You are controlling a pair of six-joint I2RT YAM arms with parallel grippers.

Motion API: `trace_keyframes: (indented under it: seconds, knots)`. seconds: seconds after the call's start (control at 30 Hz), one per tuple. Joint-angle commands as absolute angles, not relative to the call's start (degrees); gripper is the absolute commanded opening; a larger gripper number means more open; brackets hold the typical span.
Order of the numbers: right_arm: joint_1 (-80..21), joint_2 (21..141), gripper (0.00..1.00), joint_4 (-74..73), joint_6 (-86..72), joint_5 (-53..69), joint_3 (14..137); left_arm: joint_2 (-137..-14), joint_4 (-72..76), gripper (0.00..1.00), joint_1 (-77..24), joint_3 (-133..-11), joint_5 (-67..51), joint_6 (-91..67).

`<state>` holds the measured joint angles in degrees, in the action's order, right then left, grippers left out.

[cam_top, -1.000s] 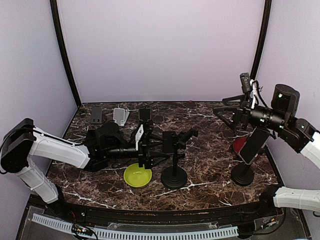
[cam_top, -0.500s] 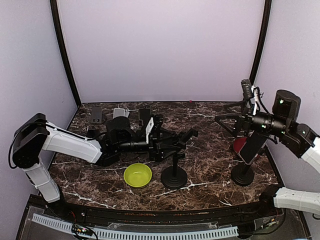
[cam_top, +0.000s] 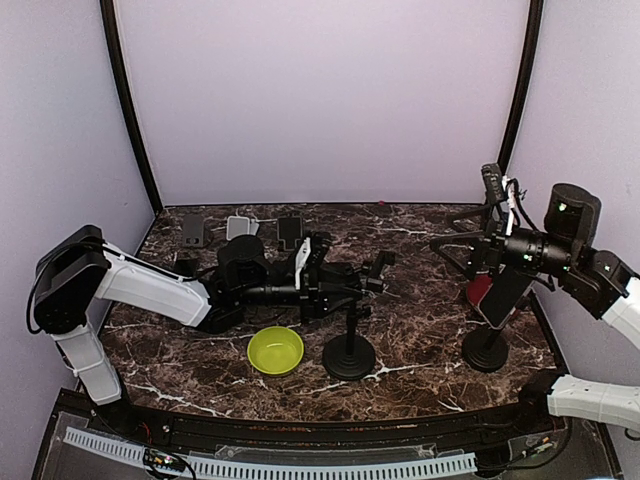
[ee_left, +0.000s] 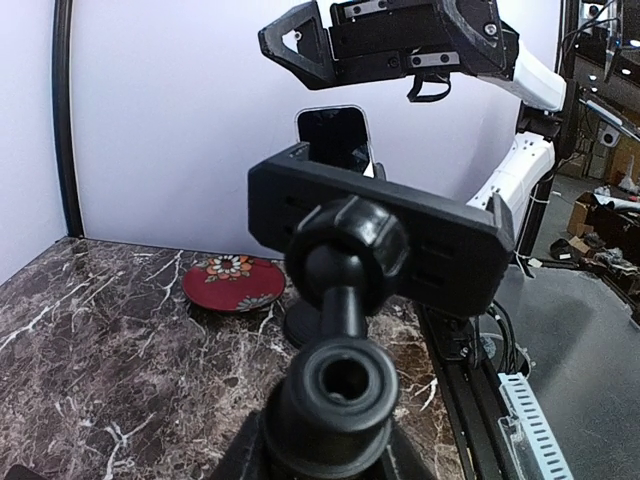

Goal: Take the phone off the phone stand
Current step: Pick up the phone stand from the center of the board.

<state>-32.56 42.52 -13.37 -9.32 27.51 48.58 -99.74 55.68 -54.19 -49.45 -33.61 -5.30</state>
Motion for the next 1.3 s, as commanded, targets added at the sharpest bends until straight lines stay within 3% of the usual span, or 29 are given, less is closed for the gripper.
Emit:
trace_keyframes:
  seconds: [0.0, 0.37, 0.87, 1.27]
  knots:
    - [-32.3, 42.3, 0.99, -11.4, -8.2, 29.5, 48.2, -98.2, 59.1, 0.22, -54.3, -51.7, -36.0, -6.3]
    - [-32.3, 42.9, 0.98, -13.4, -5.9, 35.8, 48.3, -95.6, 59.3, 0.13, -52.8, -54.6, -44.9, -8.7]
    - [-33.6, 43.7, 0.90, -12.3, -6.3, 41.9, 46.1, -92.5, 53.6, 0.10, -52.1, -61.5, -51.8, -9.8]
    - [-44.8, 49.5, 0.81, -11.4, -2.6, 33.2, 45.9, -92.3, 52.7, 0.09, -51.8, -65.2, -55.8, -13.4]
